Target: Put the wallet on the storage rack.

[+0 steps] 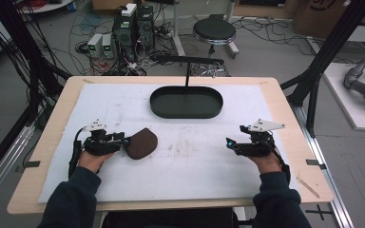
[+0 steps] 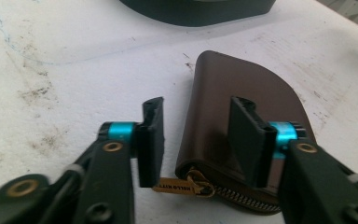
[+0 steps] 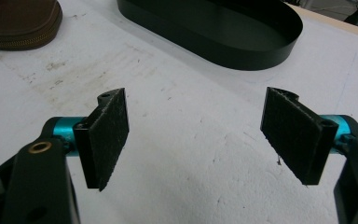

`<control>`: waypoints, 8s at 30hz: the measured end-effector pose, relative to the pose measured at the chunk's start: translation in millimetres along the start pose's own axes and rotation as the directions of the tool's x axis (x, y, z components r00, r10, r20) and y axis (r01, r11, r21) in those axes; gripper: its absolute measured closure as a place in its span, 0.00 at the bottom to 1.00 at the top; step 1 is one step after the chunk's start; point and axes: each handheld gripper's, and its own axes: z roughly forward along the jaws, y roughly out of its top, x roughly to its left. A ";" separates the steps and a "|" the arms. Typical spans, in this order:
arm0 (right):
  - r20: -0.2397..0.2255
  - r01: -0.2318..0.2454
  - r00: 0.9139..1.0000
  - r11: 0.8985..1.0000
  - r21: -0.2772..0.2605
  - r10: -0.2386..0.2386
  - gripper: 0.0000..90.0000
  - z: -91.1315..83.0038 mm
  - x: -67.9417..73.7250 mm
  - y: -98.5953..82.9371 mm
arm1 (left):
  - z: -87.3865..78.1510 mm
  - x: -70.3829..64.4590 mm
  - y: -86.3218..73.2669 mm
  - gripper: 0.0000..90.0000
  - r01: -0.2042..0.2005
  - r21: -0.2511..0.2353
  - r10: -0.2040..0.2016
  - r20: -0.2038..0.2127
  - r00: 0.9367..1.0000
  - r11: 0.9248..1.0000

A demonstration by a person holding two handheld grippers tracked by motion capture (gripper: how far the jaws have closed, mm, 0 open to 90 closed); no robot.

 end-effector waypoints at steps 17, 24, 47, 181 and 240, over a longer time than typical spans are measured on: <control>0.001 -0.001 1.000 1.000 -0.001 0.001 0.27 0.3 0.4 0.3 | 6.9 -9.0 4.1 0.29 0.018 -0.033 -0.019 -0.012 1.000 0.999; 0.001 -0.004 1.000 1.000 -0.003 0.004 0.27 -0.7 0.2 -0.1 | 22.1 -13.3 3.3 0.28 0.018 0.066 -0.019 0.011 1.000 0.998; 0.003 -0.011 1.000 1.000 -0.013 0.011 0.28 -1.8 -0.2 0.6 | 2.0 -18.7 11.0 0.78 0.075 -0.040 -0.073 0.067 0.995 0.996; -0.014 -0.064 0.998 0.997 -0.039 0.063 0.28 -7.9 -17.8 -8.3 | 192.0 -12.3 140.4 0.69 -0.118 0.034 0.115 0.065 0.991 0.992; 0.079 0.015 0.997 0.999 -0.039 -0.012 0.24 -7.4 -6.0 -11.8 | -17.3 -33.6 23.3 0.23 -0.185 -0.282 0.147 -0.150 0.978 0.941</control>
